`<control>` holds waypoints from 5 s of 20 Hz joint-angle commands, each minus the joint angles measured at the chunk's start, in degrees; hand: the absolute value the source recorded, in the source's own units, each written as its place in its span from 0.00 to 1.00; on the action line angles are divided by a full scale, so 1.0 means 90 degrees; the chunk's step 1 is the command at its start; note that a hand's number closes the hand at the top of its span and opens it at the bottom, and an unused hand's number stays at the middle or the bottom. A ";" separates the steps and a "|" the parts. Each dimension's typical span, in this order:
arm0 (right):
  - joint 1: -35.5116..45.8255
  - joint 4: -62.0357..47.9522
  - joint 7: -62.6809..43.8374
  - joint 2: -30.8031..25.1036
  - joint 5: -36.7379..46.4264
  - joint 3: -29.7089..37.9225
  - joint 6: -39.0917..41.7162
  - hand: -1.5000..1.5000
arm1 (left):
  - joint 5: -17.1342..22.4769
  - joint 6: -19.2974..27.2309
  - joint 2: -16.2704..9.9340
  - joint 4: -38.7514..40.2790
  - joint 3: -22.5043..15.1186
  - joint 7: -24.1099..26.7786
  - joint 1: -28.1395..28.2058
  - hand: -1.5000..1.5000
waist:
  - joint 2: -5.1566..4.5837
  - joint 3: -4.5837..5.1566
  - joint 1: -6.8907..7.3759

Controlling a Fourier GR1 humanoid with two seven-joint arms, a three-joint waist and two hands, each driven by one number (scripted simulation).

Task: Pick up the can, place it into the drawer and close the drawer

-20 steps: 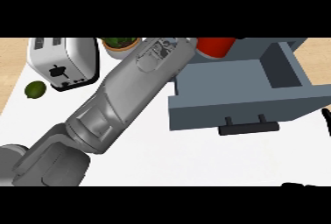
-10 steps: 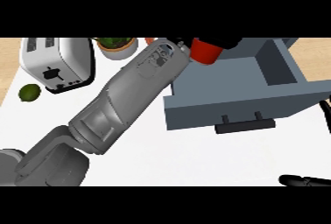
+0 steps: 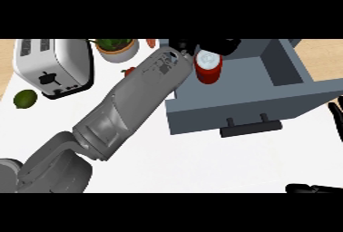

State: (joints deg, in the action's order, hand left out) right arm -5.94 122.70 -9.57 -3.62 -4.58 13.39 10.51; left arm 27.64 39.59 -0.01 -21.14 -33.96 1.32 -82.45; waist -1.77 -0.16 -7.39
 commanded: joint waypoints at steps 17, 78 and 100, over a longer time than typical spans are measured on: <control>-0.0022 0.0584 0.0452 -0.0587 0.1106 -0.0085 0.0151 0.00 | 0.0939 0.0716 0.0001 -0.0159 -0.0036 0.0353 0.0241 0.00 | 0.0027 0.0010 -0.0022; 0.5752 -0.9665 0.1536 -0.0620 0.8286 -0.0545 -0.5168 0.00 | 0.0356 0.0608 -0.2720 -0.4760 -0.0235 -0.1780 0.2364 0.00 | 0.0106 0.0008 0.1362; 0.7733 -1.2049 0.1825 -0.0911 0.8152 0.0166 -0.5921 0.00 | -0.0092 0.0433 -0.3421 -0.6310 -0.0086 -0.1615 0.3890 0.00 | 0.0002 0.0002 0.1454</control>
State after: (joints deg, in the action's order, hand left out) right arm 61.06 15.60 5.58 -12.65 70.44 13.21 -41.01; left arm 27.60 43.89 -29.99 -75.91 -34.86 -14.59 -50.19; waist -1.23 0.03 4.65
